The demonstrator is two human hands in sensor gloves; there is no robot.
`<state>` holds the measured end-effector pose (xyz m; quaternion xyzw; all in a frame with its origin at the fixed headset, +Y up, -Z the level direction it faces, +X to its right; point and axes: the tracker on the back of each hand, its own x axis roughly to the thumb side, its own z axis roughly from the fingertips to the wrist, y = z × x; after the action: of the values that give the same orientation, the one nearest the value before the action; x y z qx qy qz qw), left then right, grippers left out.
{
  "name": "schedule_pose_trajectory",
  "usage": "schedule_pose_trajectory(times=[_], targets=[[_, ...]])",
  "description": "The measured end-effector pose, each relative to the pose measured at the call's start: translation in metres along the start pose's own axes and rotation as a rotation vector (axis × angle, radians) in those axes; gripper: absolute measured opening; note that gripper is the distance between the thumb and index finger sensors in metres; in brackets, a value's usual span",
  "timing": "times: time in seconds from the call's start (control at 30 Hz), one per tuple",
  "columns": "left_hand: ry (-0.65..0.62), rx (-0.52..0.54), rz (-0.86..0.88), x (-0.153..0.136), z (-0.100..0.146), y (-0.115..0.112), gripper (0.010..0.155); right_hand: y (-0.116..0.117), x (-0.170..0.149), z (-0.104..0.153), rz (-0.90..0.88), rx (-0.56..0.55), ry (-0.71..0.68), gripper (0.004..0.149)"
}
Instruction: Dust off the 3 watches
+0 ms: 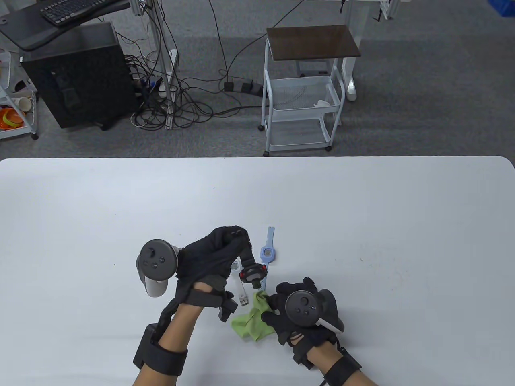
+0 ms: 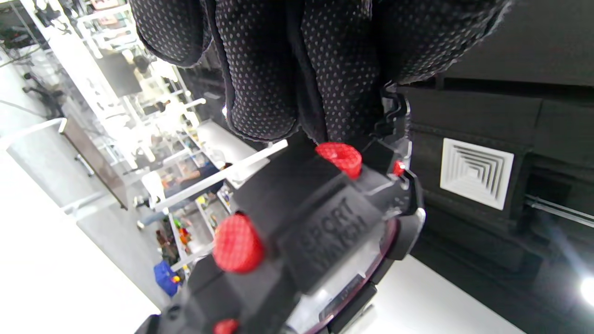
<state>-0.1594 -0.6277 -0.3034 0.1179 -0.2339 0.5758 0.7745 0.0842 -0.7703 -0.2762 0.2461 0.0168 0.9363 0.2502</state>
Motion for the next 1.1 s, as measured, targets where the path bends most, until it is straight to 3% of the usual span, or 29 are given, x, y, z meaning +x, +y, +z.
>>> schedule_pose_trajectory(times=[0.1,0.37,0.67,0.8,1.1], targets=[[0.006,-0.007,0.004,-0.002,0.0,-0.002,0.04,0.0,0.0,0.0,-0.005,-0.003,-0.008,0.04],[0.01,-0.002,0.053,0.002,0.001,0.0,0.041,-0.009,-0.011,0.0,-0.12,-0.043,0.01,0.037],[-0.002,-0.031,0.119,0.012,0.001,-0.005,0.041,-0.039,-0.036,0.005,-0.398,-0.208,0.009,0.037],[-0.004,-0.047,0.139,0.015,0.001,-0.008,0.041,-0.047,-0.044,0.007,-0.524,-0.281,-0.014,0.036],[0.019,-0.093,0.189,0.013,0.002,-0.018,0.041,-0.056,-0.043,0.008,-0.728,-0.316,-0.153,0.035]])
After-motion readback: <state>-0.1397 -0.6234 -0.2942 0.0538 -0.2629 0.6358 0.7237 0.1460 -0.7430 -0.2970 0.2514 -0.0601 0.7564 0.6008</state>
